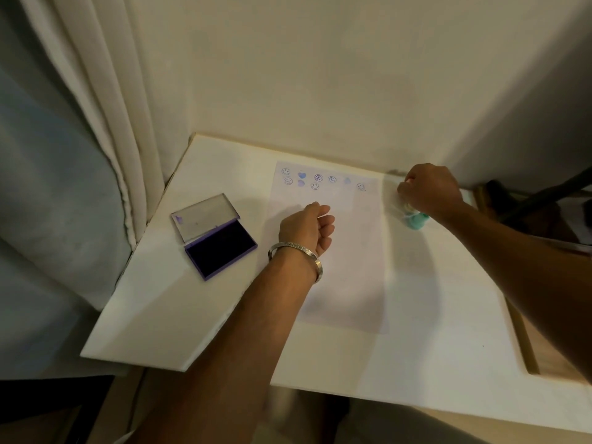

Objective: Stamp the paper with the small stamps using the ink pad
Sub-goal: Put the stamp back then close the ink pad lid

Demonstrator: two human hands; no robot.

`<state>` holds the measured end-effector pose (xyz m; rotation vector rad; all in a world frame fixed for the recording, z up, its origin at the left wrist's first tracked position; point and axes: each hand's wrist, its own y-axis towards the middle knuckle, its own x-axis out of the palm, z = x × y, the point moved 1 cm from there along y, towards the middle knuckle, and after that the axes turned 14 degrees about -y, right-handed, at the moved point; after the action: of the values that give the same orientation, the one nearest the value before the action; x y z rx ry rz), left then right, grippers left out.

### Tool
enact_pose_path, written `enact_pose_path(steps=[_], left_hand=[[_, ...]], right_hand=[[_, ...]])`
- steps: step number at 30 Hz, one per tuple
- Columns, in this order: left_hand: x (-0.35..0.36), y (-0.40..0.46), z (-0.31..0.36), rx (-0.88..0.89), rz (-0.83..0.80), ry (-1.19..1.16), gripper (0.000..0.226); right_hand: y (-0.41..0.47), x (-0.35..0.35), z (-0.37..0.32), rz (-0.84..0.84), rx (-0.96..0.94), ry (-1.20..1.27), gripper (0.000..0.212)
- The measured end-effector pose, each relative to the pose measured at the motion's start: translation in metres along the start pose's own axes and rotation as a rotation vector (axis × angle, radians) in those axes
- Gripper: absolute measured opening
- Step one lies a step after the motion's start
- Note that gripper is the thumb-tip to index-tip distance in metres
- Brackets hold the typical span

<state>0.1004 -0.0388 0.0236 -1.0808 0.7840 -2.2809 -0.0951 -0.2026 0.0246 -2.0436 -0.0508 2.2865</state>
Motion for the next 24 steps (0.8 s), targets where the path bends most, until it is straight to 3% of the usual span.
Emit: enact_pose_path(steps=[3,7,13,19,24], left_hand=[[-0.002,0.001,0.001,0.029,0.017,0.029,0.024],[-0.008,0.001,0.013,0.142,0.065,0.103,0.023],[-0.038,-0.001,0.046,0.514,0.230,0.167,0.017],[-0.091,-0.001,0.077,0.841,0.467,0.461,0.020],[-0.125,-0.002,0.097,0.879,0.521,0.619,0.018]], right_hand=[[-0.002,-0.002,0.001,0.008,-0.033,-0.040,0.030],[-0.017,-0.010,-0.001,0.146,-0.065,-0.127,0.044],[-0.055,-0.028,-0.031,0.367,-0.254,-0.044,0.034],[-0.099,-0.033,-0.102,0.239,-0.506,0.149,0.026],[-0.122,-0.023,-0.164,0.058,-0.672,0.269,0.034]])
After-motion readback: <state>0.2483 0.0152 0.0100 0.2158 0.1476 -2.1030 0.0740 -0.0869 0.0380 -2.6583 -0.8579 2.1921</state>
